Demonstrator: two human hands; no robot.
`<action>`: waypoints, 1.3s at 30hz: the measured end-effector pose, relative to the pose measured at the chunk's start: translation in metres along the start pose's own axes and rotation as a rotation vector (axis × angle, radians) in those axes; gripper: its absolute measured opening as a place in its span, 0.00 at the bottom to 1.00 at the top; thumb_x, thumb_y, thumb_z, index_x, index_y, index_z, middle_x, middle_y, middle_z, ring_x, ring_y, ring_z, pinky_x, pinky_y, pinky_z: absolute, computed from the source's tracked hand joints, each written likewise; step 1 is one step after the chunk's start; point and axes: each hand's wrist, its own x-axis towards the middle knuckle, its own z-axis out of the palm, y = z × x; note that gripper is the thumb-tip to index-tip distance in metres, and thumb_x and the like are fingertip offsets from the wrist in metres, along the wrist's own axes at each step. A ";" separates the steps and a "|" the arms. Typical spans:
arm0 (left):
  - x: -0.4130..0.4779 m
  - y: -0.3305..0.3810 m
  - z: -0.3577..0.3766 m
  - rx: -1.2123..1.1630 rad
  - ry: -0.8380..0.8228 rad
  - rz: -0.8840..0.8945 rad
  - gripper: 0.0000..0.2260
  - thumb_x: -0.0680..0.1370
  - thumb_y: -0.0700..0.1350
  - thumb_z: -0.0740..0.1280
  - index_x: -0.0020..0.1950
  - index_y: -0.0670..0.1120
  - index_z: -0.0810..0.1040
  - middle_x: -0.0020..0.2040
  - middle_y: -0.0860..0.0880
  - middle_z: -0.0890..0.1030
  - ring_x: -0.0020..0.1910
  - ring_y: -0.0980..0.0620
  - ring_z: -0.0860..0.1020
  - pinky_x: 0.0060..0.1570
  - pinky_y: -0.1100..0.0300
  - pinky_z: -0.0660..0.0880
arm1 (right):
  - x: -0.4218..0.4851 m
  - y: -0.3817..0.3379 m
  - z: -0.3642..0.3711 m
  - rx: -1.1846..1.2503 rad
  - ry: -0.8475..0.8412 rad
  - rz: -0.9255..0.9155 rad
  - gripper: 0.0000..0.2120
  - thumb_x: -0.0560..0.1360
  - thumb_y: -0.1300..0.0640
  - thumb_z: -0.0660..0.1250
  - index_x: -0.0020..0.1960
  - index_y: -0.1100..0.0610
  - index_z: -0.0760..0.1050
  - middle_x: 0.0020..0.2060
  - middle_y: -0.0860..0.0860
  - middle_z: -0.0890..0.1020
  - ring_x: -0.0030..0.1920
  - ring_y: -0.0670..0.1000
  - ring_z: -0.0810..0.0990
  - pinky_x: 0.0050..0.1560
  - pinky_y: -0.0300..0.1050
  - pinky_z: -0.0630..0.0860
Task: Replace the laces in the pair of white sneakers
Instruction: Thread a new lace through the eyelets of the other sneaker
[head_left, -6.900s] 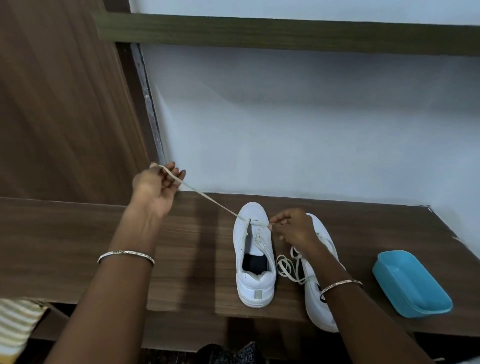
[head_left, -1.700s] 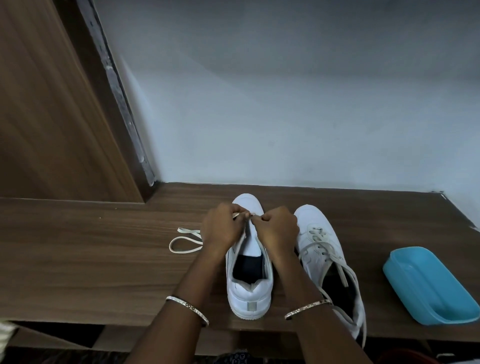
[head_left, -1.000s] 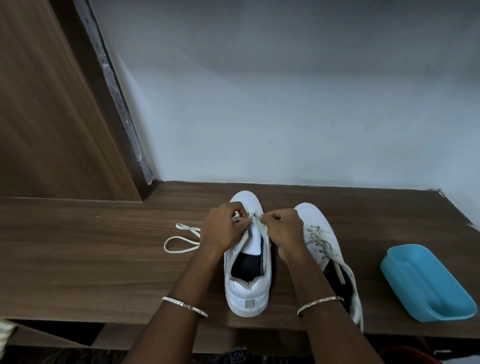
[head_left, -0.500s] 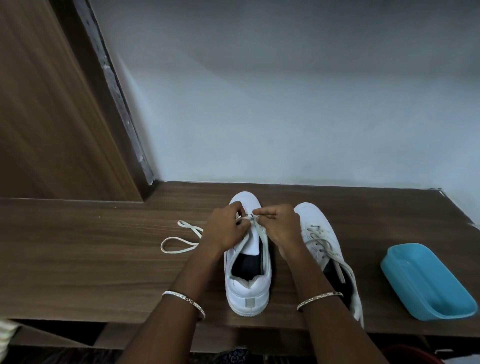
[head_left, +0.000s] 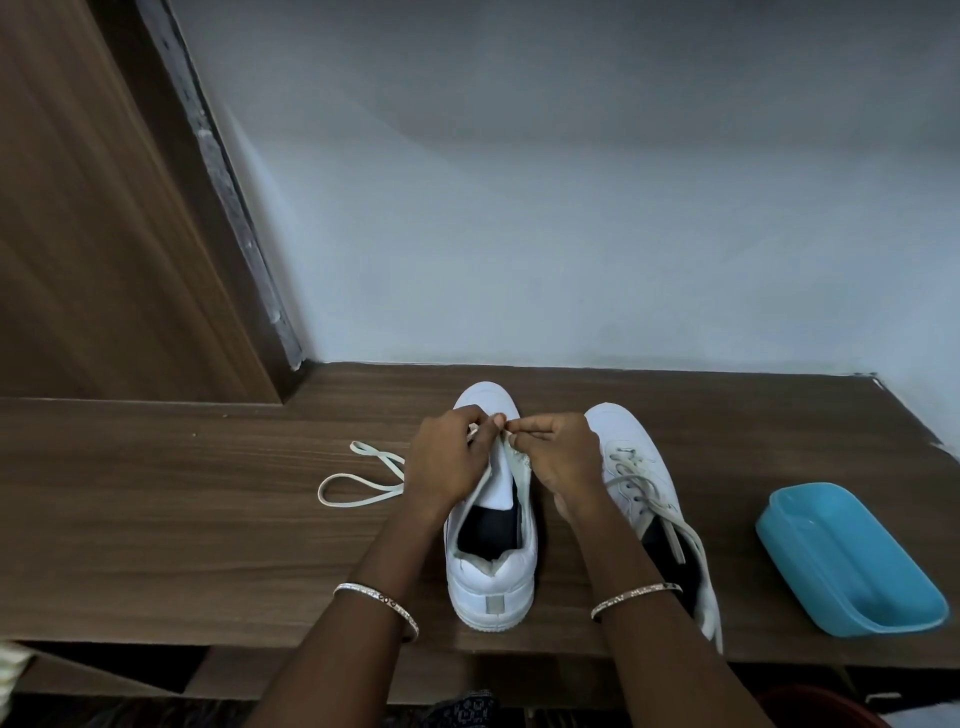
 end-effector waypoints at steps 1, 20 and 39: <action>0.000 0.001 0.000 0.007 -0.004 -0.010 0.19 0.81 0.57 0.61 0.34 0.49 0.73 0.28 0.51 0.74 0.33 0.47 0.75 0.33 0.55 0.63 | 0.000 0.000 0.000 -0.004 0.001 -0.003 0.08 0.70 0.61 0.75 0.44 0.49 0.87 0.38 0.44 0.87 0.41 0.41 0.85 0.53 0.45 0.81; 0.005 0.017 -0.004 0.352 -0.025 -0.065 0.07 0.75 0.50 0.68 0.46 0.48 0.82 0.45 0.45 0.81 0.46 0.41 0.80 0.38 0.57 0.70 | 0.002 0.000 -0.005 0.023 -0.009 0.033 0.09 0.69 0.64 0.75 0.43 0.51 0.87 0.37 0.46 0.87 0.41 0.43 0.85 0.49 0.39 0.80; 0.010 0.006 0.004 0.351 -0.125 0.011 0.05 0.74 0.47 0.66 0.42 0.48 0.80 0.44 0.44 0.82 0.45 0.40 0.80 0.37 0.57 0.65 | 0.005 0.003 -0.004 0.058 -0.049 0.056 0.11 0.70 0.64 0.72 0.42 0.49 0.87 0.38 0.45 0.87 0.45 0.47 0.86 0.56 0.46 0.80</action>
